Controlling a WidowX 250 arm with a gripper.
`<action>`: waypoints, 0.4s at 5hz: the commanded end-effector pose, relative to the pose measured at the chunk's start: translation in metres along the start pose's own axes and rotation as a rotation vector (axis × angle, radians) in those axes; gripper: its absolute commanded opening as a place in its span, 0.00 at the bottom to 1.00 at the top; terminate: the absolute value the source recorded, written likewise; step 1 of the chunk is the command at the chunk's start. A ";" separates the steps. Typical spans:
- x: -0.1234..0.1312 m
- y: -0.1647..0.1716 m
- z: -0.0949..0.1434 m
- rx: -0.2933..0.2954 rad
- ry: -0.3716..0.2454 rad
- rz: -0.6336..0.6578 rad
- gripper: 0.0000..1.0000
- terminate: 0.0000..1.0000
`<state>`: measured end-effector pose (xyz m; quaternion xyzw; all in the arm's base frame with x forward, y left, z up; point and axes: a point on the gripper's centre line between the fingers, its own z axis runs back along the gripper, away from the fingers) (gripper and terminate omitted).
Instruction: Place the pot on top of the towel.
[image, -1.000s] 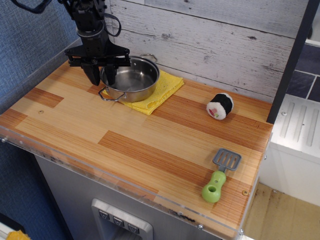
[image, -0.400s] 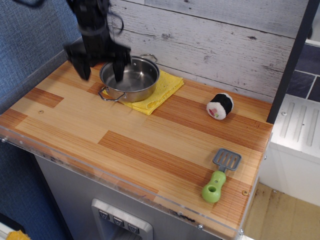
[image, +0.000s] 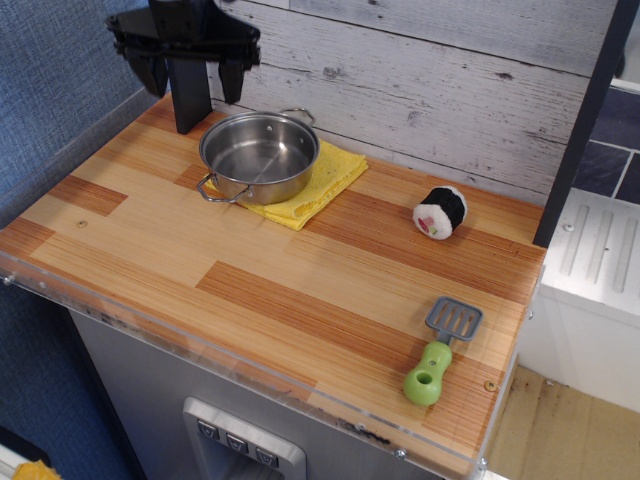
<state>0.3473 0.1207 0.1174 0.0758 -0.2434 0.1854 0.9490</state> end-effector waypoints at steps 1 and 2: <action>0.008 0.005 0.019 -0.002 -0.063 0.007 1.00 0.00; 0.008 0.005 0.019 -0.002 -0.063 0.007 1.00 1.00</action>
